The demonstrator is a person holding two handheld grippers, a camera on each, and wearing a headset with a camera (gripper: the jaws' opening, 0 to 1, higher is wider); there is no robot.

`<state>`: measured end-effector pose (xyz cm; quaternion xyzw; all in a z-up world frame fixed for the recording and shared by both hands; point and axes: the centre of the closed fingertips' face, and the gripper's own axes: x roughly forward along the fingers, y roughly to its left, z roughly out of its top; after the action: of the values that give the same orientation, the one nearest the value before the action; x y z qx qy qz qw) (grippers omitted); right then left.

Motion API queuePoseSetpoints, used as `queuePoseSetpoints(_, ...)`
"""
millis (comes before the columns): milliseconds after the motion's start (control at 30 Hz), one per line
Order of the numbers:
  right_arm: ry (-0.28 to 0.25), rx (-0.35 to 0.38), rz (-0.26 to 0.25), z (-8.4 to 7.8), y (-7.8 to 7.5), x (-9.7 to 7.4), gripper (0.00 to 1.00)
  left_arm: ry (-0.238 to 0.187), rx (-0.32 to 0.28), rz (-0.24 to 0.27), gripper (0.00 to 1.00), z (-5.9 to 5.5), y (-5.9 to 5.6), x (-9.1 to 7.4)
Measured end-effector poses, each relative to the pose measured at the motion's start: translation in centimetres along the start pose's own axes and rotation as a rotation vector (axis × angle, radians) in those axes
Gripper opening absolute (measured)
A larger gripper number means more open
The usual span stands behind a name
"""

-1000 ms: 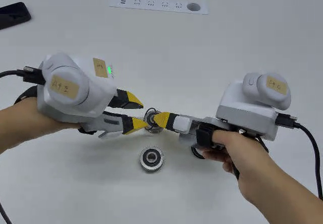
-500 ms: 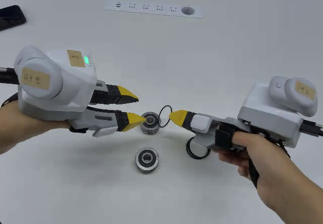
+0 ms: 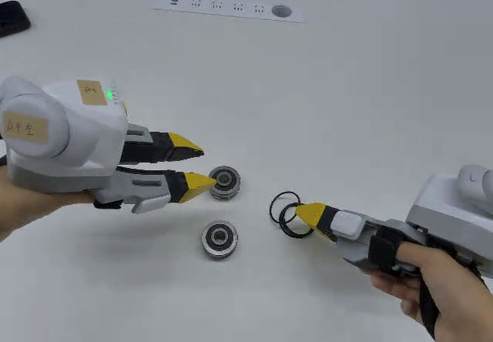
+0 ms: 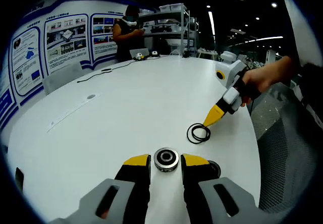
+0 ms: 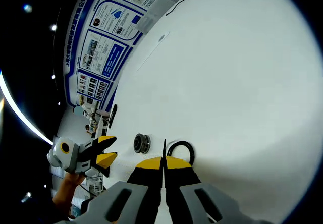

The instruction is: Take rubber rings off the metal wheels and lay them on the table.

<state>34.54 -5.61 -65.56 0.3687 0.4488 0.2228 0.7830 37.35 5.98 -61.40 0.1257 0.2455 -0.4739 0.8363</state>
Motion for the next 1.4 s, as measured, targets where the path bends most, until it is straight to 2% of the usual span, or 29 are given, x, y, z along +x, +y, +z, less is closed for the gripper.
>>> queuePoseSetpoints(133, -0.014, 0.016, -0.009, 0.0, -0.4, -0.4, 0.02, -0.005, -0.018, 0.011, 0.25, -0.2, -0.1, -0.4)
queuePoseSetpoints(400, -0.043, 0.058, -0.045, 0.5, -1.7, -1.0, 0.02, -0.043, -0.045, 0.037, 0.24, 0.4, 0.0, -0.9)
queuePoseSetpoints(567, -0.037, 0.042, -0.094, 0.2, -2.6, -1.1, 0.04, -0.048, -0.049, 0.05, 0.24, 0.5, 0.1, -1.2)
queuePoseSetpoints(900, -0.067, 0.018, -0.123, 0.9, -2.9, -1.8, 0.06, -0.046, -0.058, 0.069, 0.24, 0.1, 0.0, -1.9)
queuePoseSetpoints(1033, -0.101, -0.03, -0.107, 1.9, -2.6, -2.3, 0.07, -0.051, -0.068, 0.084, 0.24, -0.1, 0.1, -2.3)
queuePoseSetpoints(1133, -0.135, -0.134, -0.06, 2.8, -1.8, -2.7, 0.08, -0.057, -0.075, 0.098, 0.25, -0.2, 0.3, -2.8)
queuePoseSetpoints(1267, -0.165, -0.244, -0.057, 3.4, -0.9, -3.4, 0.1, -0.082, -0.101, 0.122, 0.27, -0.2, 0.7, -3.7)
queuePoseSetpoints(1333, -0.16, -0.293, -0.063, 3.4, -0.7, -3.7, 0.1, -0.091, -0.101, 0.127, 0.28, -0.1, 0.8, -4.0)
queuePoseSetpoints(1400, -0.155, -0.373, -0.067, 3.5, -0.4, -4.0, 0.11, -0.099, -0.101, 0.134, 0.3, -0.1, 0.8, -4.4)
